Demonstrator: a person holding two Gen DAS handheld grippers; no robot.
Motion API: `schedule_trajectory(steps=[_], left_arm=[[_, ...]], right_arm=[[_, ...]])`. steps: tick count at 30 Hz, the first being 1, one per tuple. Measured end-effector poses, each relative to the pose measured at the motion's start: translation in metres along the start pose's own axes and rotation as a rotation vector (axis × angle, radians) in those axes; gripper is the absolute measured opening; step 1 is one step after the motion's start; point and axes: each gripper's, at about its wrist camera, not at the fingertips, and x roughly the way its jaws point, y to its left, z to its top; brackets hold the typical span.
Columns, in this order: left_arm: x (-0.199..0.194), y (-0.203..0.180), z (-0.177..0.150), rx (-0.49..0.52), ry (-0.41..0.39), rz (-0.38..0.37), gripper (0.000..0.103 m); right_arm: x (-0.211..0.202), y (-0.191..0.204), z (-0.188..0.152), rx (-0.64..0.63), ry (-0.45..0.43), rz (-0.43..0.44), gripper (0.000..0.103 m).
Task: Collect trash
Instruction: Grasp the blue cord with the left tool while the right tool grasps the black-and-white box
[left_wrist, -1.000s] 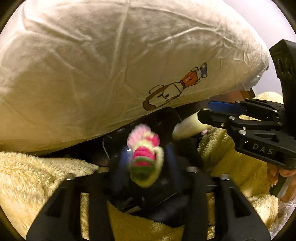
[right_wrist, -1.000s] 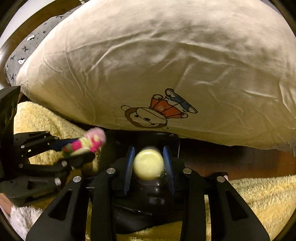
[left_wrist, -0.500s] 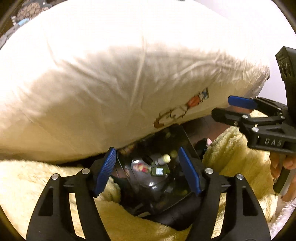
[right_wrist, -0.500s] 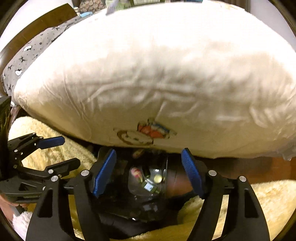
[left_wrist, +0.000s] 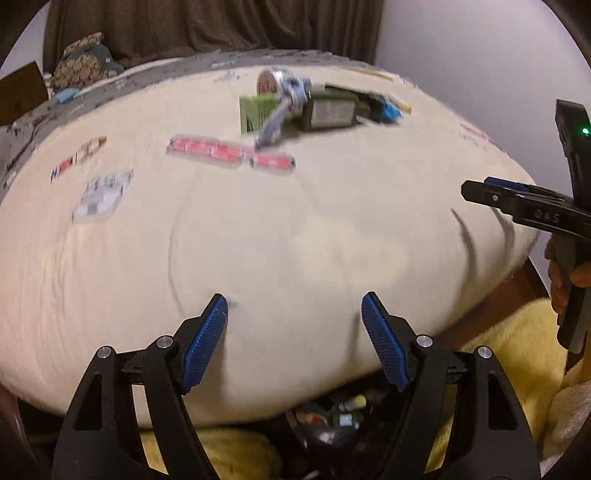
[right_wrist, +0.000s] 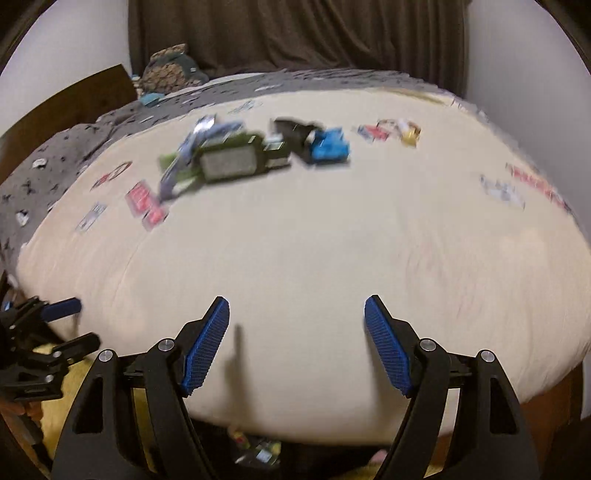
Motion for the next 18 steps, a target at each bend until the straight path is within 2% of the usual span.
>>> schedule_trajectory(steps=[9, 18], left_arm=[[0.028, 0.008, 0.079, -0.012, -0.055, 0.011, 0.070], [0.051, 0.007, 0.143, -0.008, -0.087, -0.003, 0.058]], right_arm=[[0.039, -0.006, 0.086, -0.022, -0.069, -0.032, 0.076], [0.081, -0.011, 0.127, -0.020, -0.037, -0.016, 0.064]])
